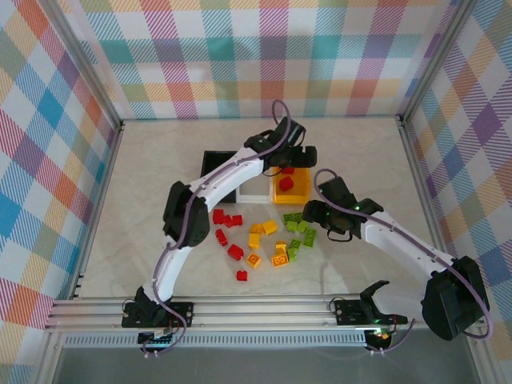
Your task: Sort the legos into containers by color
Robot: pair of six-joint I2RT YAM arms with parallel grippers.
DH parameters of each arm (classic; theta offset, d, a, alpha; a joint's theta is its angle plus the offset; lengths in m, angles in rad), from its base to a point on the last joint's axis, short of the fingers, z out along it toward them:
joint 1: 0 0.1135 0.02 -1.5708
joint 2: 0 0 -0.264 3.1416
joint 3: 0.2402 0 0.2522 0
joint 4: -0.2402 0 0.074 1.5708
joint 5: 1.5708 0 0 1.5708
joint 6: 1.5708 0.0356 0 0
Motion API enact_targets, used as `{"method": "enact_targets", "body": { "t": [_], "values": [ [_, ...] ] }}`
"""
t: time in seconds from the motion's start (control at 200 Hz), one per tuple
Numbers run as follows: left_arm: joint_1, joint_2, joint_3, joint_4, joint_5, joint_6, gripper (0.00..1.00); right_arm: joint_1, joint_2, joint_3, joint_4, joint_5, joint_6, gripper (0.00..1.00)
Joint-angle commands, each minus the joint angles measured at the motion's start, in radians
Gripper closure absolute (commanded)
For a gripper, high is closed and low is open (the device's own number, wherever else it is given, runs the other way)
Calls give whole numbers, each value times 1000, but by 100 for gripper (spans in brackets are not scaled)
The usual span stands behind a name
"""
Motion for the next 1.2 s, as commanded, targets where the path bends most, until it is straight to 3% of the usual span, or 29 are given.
{"method": "enact_targets", "body": {
  "t": [0.0,0.245,0.56,0.76,1.04,1.195],
  "values": [
    [-20,-252,-179,121,37,-19,0,-4,11,-22,0,-24,18,23],
    [-81,-673,-735,262,-22,-68,0,-1,36,-104,37,-58,43,27],
    [-122,-1083,-1175,189,-203,-145,0,40,143,-75,80,-90,2,28],
    [-121,-1256,-1279,88,-286,-177,0,58,214,-30,0,-22,9,36],
    [-121,-1340,-1300,27,-340,-174,0,65,308,-19,6,-11,28,37],
    [-120,-1357,-1314,18,-354,-168,0,65,321,-16,-29,20,34,47]
  ]
}}
